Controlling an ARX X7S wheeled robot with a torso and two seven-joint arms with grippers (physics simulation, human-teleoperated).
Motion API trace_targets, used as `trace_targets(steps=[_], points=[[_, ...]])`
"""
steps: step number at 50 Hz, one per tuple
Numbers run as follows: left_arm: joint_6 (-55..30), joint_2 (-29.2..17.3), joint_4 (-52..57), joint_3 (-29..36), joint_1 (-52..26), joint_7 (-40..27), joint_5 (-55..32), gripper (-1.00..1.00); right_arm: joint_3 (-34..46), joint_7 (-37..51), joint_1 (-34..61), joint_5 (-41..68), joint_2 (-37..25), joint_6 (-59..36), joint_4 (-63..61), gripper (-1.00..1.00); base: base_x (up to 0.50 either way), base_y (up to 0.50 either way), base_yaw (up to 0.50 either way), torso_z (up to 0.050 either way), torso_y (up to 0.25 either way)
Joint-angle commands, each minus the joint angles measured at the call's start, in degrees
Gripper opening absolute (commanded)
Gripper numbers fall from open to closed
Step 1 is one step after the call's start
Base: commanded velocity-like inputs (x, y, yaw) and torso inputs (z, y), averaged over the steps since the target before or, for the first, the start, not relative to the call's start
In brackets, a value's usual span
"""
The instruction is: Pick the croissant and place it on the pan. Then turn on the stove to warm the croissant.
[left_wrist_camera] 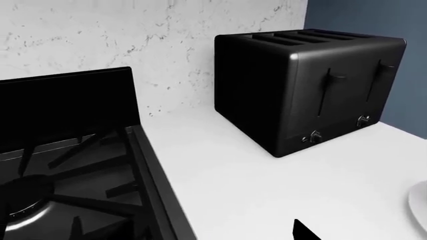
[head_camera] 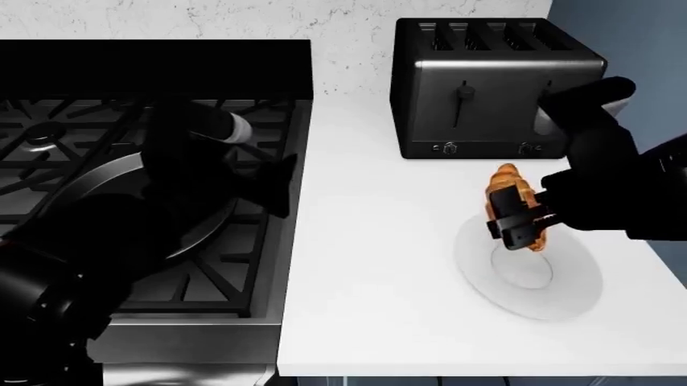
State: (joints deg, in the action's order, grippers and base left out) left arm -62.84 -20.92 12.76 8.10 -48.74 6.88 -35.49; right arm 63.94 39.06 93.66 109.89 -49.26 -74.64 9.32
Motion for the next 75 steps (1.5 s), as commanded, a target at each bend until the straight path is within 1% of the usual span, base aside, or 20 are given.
trace_targets(steps=[1,8,20,31,44,75], points=[[-1.20,-0.22,2.34,-1.42,0.10,-1.19,-1.25,1.00,-3.29,3.42,-0.36,1.82,-3.82,4.30,-10.08,-1.00,0.00,0.00,0.00,0.000,0.000],[-2.56,-0.20,4.90,-3.07,0.32,-2.36,-2.69,1.00,-6.21,4.26,-2.07,1.04,-6.80,9.04,-17.48,-1.00,0.00,0.00,0.00,0.000,0.000],[-3.60,0.14,8.04,-5.10,0.94,-3.93,-4.43,1.00,-11.43,5.18,-7.86,-1.78,-11.55,20.47,-30.08,-1.00,0.00,0.00,0.00,0.000,0.000],[-2.81,0.13,7.81,-5.80,1.29,-4.37,-4.54,1.00,-13.55,5.10,-10.46,-5.07,-12.72,25.72,-34.83,-1.00,0.00,0.00,0.00,0.000,0.000],[-2.41,-0.17,7.65,-5.35,0.94,-4.37,-4.62,1.00,-14.26,3.60,-11.31,-7.52,-12.69,27.47,-34.94,-1.00,0.00,0.05,0.00,0.000,0.000],[-1.65,-0.52,6.70,-4.30,0.39,-4.63,-4.71,1.00,-14.11,2.40,-10.29,-9.36,-12.01,25.98,-34.14,-1.00,0.00,0.50,0.00,0.000,0.000]])
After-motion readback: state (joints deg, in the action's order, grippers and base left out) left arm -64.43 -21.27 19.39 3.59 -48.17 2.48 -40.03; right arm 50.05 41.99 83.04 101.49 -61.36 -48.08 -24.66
